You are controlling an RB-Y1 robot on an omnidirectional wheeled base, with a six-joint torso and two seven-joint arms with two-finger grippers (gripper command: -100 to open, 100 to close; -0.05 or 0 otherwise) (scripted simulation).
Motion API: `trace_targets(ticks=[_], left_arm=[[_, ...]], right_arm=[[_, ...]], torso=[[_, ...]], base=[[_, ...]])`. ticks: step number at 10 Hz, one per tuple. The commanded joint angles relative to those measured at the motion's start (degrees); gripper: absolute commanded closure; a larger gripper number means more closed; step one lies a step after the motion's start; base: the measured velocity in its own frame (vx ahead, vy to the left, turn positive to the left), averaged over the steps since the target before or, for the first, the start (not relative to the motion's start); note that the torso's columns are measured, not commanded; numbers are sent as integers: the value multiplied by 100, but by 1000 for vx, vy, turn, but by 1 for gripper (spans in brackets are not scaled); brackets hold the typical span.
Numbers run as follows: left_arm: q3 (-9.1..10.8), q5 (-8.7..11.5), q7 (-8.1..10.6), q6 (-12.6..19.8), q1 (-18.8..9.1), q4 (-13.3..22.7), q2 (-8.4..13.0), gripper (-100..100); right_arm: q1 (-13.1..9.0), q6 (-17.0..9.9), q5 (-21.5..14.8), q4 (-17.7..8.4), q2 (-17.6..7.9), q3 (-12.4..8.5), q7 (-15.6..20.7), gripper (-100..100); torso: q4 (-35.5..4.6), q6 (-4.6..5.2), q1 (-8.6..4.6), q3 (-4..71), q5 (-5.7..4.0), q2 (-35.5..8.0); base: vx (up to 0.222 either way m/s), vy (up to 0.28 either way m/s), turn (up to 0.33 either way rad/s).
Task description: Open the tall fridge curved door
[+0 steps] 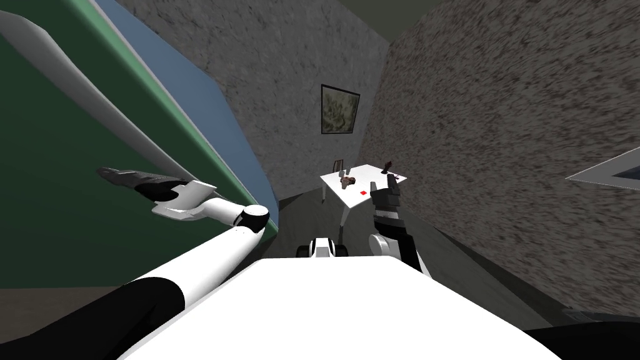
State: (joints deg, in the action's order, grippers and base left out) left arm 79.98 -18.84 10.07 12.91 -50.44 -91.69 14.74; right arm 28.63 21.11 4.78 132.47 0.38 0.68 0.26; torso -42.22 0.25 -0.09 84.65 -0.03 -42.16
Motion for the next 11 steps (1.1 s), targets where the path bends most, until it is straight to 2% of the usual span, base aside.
trace_targets(ticks=[1, 5, 7, 8, 11], left_arm=[[385, -35, 127, 72, -464, 317, 100, -100], [811, -80, 255, 167, -969, 598, 280, -100], [932, -95, 289, 198, -1100, 666, 340, -100], [895, -81, 279, 180, -1039, 634, 327, -100], [1263, -497, 210, -103, -1445, 171, 113, -100]], right_arm=[[0, 0, 0, 0, 0, 0, 0, 0], [0, 0, 0, 0, 1, 1, 0, 0], [0, 0, 0, 1, 0, 1, 0, 0], [1, 0, 0, 1, 0, 0, 0, 0], [-2, 0, 0, 0, -2, -1, 0, 0]], torso=[[10, 18, -15, 10, 2, 17], [26, 57, -46, 40, -10, 60], [15, 18, -3, 32, -3, 46], [4, -13, 19, 12, 5, 18], [-18, -24, 50, -34, 16, -51]], base=[[-9, -91, -35], [10, -98, -36], [31, -69, -64], [22, -22, -13], [-74, 125, -290]])
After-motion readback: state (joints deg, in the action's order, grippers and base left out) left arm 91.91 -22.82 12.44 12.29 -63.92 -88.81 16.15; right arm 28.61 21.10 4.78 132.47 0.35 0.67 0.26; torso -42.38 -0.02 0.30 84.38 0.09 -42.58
